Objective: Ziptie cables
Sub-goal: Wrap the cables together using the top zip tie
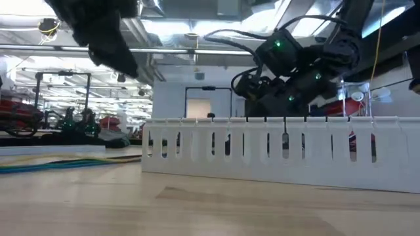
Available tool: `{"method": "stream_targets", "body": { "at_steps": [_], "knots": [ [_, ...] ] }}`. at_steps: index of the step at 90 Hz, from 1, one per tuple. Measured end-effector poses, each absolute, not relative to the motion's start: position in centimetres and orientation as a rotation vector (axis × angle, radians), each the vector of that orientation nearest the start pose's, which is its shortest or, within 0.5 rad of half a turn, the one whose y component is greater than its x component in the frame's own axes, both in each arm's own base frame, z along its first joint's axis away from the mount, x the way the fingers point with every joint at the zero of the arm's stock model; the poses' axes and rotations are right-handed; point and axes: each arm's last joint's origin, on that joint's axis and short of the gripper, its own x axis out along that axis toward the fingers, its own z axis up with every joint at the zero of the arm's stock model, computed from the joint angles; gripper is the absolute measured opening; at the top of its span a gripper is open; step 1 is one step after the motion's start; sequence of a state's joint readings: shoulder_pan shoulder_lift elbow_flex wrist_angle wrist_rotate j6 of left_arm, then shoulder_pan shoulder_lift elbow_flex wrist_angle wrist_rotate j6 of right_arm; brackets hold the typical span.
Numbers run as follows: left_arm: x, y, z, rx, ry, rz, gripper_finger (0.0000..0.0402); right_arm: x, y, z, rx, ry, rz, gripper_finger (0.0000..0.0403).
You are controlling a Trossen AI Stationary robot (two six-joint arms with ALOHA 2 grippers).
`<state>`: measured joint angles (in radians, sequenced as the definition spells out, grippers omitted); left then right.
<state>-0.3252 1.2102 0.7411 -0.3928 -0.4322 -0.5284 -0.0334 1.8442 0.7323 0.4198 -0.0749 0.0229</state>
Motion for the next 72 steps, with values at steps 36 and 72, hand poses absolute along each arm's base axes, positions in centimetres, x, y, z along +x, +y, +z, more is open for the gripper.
{"method": "stream_targets", "body": {
  "at_steps": [36,72],
  "knots": [
    [27.2,-8.1,17.6,-0.152,0.718,0.254,0.0168,30.8,-0.8,12.9,-0.032,0.804,0.081,0.0198],
    [29.1,-8.0,13.0,-0.121,0.797,0.254,0.0168,31.9,-1.0,10.0,-0.14,0.797,0.045,0.0198]
  ]
}}
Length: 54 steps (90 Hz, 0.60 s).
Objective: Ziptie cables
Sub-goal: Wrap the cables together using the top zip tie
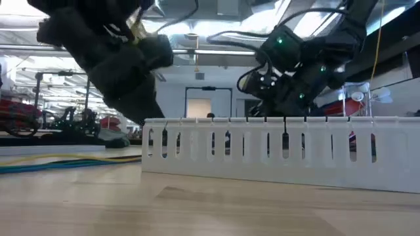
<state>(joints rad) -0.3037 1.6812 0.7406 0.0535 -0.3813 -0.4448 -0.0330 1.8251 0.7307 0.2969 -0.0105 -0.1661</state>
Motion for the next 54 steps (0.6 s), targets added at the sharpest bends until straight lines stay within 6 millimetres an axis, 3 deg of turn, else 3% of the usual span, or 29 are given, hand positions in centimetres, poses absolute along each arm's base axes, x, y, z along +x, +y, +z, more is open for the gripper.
{"method": "stream_targets", "body": {
  "at_steps": [7,30,45,54],
  "knots": [
    [29.0,-7.6,11.9,-0.143,0.852,0.303,0.0169,32.2,-1.1,9.7,-0.163,0.783,0.032,0.0198],
    [29.2,-6.8,10.7,-0.217,0.895,0.347,0.0157,32.3,-1.7,9.7,-0.147,0.789,0.036,0.0198],
    [29.0,-6.9,10.1,-0.202,0.936,0.354,0.0068,32.2,-2.1,8.3,-0.066,0.837,0.088,0.0194],
    [29.0,-6.9,9.9,-0.19,0.95,0.351,0.0014,32.1,-2.1,7.9,-0.031,0.86,0.1,0.0169]
  ]
}}
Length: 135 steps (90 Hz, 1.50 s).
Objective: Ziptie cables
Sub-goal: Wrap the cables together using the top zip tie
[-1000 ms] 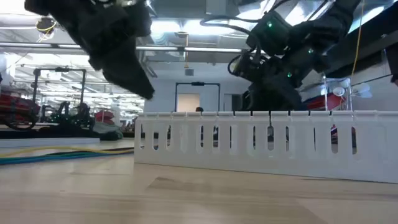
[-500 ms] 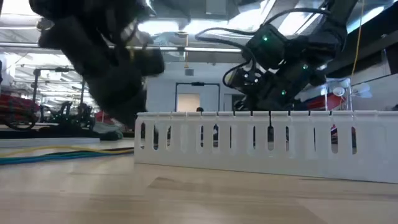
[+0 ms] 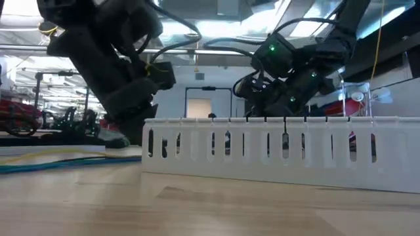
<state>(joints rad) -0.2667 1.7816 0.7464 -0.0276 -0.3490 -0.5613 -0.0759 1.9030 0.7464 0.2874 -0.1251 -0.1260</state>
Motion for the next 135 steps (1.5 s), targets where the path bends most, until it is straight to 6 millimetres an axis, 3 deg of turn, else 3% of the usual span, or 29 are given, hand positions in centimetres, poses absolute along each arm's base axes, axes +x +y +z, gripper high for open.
{"method": "stream_targets", "body": {
  "at_steps": [23,46,72,100,121,135],
  "knots": [
    [28.9,-7.1,10.1,-0.108,0.97,0.286,0.0003,31.9,-0.6,8.2,0.001,0.898,0.121,0.0014],
    [28.5,-7.9,13.0,-0.022,0.891,0.161,0.0,30.8,4.1,11.1,0.007,0.98,0.09,0.0006],
    [28.1,-9.1,17.2,0.107,0.834,0.081,0.0001,31.6,8.2,17.7,0.002,1.05,-0.022,0.0003],
    [28.0,-11.6,19.2,0.201,0.818,-0.014,0.0001,31.8,13.4,23.8,0.044,1.007,-0.091,0.0001],
    [27.4,-13.4,19.9,0.248,0.82,-0.07,0.0001,31.3,16.2,24.6,0.192,0.916,-0.113,0.0001],
    [27.1,-14.0,19.9,0.261,0.817,-0.091,0.0001,31.5,17.2,23.5,0.255,0.934,-0.143,0.0001]
  ]
}}
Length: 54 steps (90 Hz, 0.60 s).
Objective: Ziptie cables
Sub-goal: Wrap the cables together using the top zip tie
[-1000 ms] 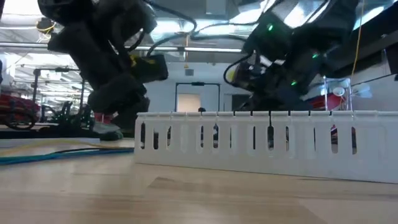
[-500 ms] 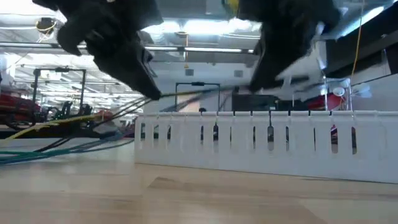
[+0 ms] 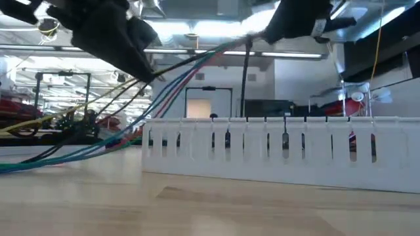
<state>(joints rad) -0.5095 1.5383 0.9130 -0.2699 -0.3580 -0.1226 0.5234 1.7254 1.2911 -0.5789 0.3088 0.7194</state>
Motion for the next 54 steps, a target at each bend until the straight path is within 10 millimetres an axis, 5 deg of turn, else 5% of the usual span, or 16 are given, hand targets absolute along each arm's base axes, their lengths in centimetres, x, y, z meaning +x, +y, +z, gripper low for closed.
{"method": "stream_targets", "body": {
  "at_steps": [20,54],
  "knots": [
    [27.2,-14.6,20.1,0.286,0.77,-0.134,0.0001,30.9,19.5,21.4,0.264,0.988,-0.16,0.0001],
    [29.0,-14.9,19.4,0.305,0.663,-0.152,0.0,28.1,21.9,20.6,0.316,1.083,-0.23,0.0002]
  ]
}}
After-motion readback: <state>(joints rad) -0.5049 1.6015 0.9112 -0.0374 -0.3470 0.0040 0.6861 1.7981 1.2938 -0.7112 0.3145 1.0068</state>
